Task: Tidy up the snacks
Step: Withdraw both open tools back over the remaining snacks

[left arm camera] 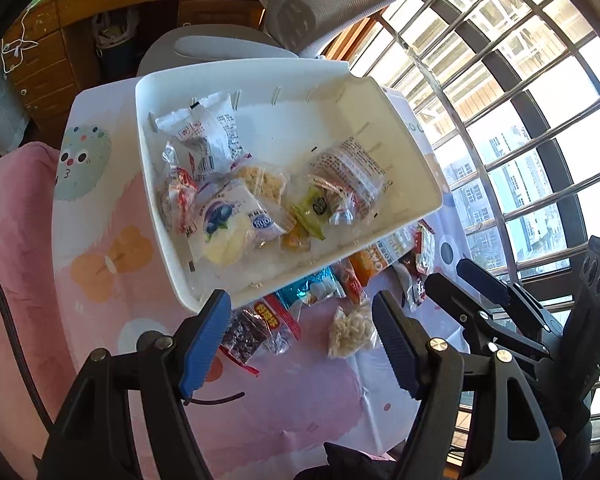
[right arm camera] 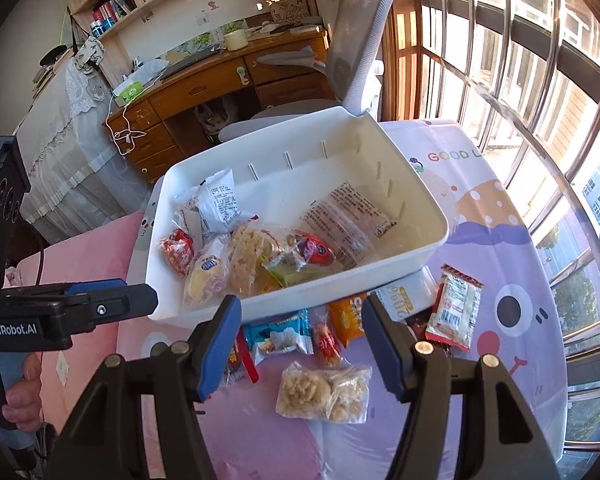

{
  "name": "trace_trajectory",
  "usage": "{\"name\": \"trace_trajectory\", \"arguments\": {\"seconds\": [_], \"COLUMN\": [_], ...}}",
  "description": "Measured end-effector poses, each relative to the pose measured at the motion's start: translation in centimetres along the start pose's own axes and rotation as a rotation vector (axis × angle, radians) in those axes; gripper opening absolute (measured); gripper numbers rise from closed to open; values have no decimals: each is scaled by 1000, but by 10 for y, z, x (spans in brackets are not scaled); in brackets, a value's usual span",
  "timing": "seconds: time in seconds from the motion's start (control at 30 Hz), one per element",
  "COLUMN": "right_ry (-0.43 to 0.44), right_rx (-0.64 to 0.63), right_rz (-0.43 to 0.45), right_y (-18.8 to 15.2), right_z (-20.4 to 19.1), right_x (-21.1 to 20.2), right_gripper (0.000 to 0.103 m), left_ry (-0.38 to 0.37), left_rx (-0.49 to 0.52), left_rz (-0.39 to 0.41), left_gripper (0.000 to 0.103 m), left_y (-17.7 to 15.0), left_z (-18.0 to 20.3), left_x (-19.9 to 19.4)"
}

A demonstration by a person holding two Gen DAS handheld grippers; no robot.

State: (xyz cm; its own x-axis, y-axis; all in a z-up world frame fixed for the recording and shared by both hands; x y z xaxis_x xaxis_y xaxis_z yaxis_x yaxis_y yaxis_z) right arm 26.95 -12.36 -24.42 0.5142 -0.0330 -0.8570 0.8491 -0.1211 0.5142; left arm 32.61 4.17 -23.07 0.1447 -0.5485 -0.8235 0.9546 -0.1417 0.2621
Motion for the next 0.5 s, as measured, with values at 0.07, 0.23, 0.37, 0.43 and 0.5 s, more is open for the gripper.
{"name": "trace_trajectory", "arguments": {"seconds": [0.07, 0.23, 0.37, 0.43, 0.5], "right_ry": [-5, -9, 2, 10, 24], "right_rx": [5, 16, 27, 36, 46], "right_rz": [-18, -54, -82, -97, -112], "right_y": [-8, -28, -40, -45, -49], "right_z": [9, 34, 54, 64, 73], "right_x": [2, 6, 8, 10, 11], "right_gripper": [63, 63, 63, 63, 63], "left_ry": [3, 21, 41, 50, 61], "left_rx": [-2, -6, -16, -21, -24], "left_rz": [-15, -30, -64, -82, -99], "left_gripper": [72, 72, 72, 72, 72], "left_y": [-9, -28, -43, -50, -56], "left_z": [4, 18, 30, 36, 42], "left_x": [5, 19, 33, 41, 49]}}
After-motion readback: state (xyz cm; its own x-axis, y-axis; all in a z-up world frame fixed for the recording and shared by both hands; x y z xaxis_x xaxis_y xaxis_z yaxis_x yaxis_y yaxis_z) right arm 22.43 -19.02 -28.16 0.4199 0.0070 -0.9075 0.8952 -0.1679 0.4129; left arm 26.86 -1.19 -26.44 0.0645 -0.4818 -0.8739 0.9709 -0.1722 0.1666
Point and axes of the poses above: each gripper's, at about its wrist camera, not at the fingertips, and x roughly the way its jaws point, z to its right, y to its top, the point moved 10 cm from there along x, roughly the way its jaws point, and after that the axes turned 9 degrees about -y, right-handed, at the moved point
